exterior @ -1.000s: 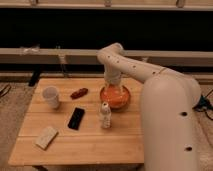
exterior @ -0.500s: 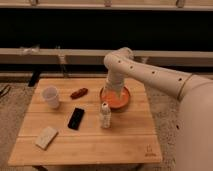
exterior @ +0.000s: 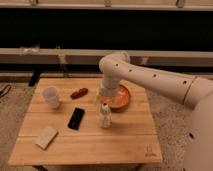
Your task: Knock the bottle over
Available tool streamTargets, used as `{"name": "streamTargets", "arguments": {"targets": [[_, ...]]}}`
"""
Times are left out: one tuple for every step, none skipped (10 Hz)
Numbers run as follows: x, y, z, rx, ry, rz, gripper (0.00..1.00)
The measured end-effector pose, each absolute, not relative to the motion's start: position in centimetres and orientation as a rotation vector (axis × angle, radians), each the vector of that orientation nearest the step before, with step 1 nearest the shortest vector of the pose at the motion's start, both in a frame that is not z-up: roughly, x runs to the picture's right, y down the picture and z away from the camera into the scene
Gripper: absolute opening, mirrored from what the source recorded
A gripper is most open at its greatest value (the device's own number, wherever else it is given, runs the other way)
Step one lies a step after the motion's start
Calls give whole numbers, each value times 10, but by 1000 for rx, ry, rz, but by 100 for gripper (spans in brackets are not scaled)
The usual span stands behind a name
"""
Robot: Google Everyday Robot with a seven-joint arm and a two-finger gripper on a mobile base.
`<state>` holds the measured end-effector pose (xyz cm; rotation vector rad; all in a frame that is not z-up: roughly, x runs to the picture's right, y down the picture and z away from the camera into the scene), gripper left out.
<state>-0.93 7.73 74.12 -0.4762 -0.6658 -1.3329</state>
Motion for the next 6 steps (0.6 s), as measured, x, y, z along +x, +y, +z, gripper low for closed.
{"name": "streamTargets", "arguments": {"targets": [[-13,81,737,-487,-673,-1353,63],[-14,85,734,-503,-671,-1371,63],[-15,87,731,-514,-667,-1387,63],[-13,92,727,-550,-642,-1413,63],[-12,96,724,-583,-621,-1427,63],[-9,97,724,-598,-609,-1428,63]]}}
